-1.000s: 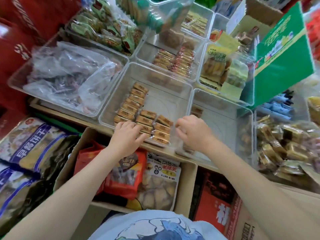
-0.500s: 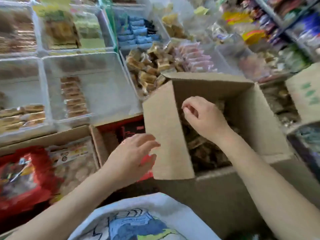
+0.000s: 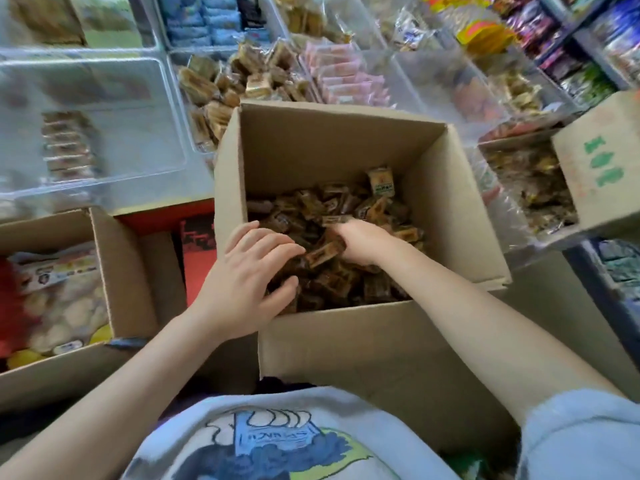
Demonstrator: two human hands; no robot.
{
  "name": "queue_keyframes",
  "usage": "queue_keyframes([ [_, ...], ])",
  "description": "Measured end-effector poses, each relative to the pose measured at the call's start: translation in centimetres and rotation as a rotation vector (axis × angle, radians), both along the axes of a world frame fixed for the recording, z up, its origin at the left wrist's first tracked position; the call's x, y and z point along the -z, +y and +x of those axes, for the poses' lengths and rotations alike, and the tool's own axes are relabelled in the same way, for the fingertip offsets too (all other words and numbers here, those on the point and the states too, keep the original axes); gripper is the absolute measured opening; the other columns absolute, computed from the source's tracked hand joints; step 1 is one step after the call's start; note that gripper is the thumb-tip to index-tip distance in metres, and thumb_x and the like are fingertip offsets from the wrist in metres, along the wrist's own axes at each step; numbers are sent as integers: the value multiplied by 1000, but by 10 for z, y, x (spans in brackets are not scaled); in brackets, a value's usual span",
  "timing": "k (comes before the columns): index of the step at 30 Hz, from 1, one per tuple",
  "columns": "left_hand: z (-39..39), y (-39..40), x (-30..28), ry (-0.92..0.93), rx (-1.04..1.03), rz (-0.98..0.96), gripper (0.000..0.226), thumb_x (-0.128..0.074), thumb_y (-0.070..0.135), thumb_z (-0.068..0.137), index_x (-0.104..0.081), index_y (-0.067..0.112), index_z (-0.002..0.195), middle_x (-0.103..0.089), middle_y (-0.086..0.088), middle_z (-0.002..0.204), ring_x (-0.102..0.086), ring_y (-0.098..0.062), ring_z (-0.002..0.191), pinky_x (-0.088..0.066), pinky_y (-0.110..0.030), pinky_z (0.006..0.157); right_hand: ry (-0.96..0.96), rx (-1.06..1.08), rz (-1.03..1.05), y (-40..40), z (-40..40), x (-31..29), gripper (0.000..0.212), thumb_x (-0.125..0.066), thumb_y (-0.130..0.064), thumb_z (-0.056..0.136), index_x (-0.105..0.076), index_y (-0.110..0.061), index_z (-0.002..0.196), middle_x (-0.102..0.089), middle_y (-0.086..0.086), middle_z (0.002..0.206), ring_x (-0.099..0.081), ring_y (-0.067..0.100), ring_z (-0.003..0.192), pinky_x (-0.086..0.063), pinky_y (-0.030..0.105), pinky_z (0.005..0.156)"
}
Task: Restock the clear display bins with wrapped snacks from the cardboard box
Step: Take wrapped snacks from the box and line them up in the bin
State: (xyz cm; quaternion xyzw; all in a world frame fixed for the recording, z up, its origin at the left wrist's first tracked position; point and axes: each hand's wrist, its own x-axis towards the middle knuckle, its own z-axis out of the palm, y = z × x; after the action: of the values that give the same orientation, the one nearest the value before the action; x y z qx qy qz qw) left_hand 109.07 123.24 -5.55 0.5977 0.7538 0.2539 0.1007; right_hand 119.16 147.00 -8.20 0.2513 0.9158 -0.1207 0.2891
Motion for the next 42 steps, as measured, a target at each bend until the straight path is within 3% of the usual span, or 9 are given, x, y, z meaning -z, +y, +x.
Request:
queue_keyframes([
  [5, 3, -1, -1, 22, -42, -16, 44, -44, 43, 96, -67, 22, 126, -65, 4, 126, -51, -19, 128, -18, -41, 124, -249, -137, -11, -2, -23, 28, 56, -55, -12, 98, -40, -25, 150, -47, 8, 145, -56, 27, 118, -46, 30, 82],
  [8, 5, -1, -2, 32, -50, -27, 43, -44, 43, 95, -67, 23, 126, -65, 5, 126, -50, -19, 130, -20, -44, 124, -104, -206, 50, 1, -24, 18, 37, -63, -19, 94, -59, -17, 130, -61, 7, 125, -62, 25, 106, -53, 33, 85],
  [11, 6, -3, -1, -7, -107, 27, 39, -49, 41, 96, -67, 22, 125, -63, 4, 130, -49, -17, 132, -32, -46, 119, 161, 159, -229, 11, -20, -4, 41, -64, -38, 91, -62, -16, 126, -62, -1, 119, -61, 15, 97, -52, 30, 77],
  [16, -7, -11, -26, -537, -595, 359, 24, -60, 7, 97, -72, 27, 98, -71, 15, 99, -65, -9, 100, -52, -23, 86, 558, 651, -951, -2, -24, -61, 24, -50, -16, 98, -69, -4, 103, -69, 11, 84, -62, 16, 65, -47, 30, 64],
  [23, -68, -24, -63, -1164, -561, 272, 43, -71, 38, 85, -64, 22, 124, -74, 0, 113, -71, -15, 101, -57, -32, 84, 662, 503, -1296, -61, -77, -104, 35, -57, -10, 97, -56, 2, 130, -70, 18, 110, -68, 26, 88, -53, 28, 70],
  [30, -159, -90, -57, -1109, -842, 362, 25, -85, 22, 80, -71, 13, 99, -77, -6, 89, -73, -20, 82, -58, -33, 69, 633, 372, -963, -153, -189, -99, 44, -66, -18, 95, -51, -16, 137, -65, 14, 118, -70, 26, 99, -59, 45, 86],
  [35, -233, -143, -52, -1311, -937, 361, 27, -65, 23, 97, -66, -2, 108, -74, -18, 95, -74, -27, 84, -63, -34, 73, 716, 178, -778, -240, -276, -79, 60, -80, -37, 84, -47, -34, 133, -61, -12, 110, -68, 6, 93, -58, 31, 85],
  [39, -293, -190, -46, -1434, -845, 356, 42, -38, 36, 107, -74, 14, 102, -77, -9, 99, -74, -26, 90, -59, -40, 82, 667, 489, -1052, -279, -348, -61, 39, -71, -32, 87, -62, -18, 122, -69, 2, 105, -70, 24, 92, -60, 43, 84],
  [42, -341, -229, -22, -1230, -893, 315, 39, -40, 33, 107, -74, 15, 101, -78, -2, 98, -73, -23, 90, -57, -46, 86, 415, 996, -1530, -291, -400, -50, 40, -55, -33, 95, -64, 0, 117, -63, 15, 91, -59, 24, 68, -55, 31, 50],
])
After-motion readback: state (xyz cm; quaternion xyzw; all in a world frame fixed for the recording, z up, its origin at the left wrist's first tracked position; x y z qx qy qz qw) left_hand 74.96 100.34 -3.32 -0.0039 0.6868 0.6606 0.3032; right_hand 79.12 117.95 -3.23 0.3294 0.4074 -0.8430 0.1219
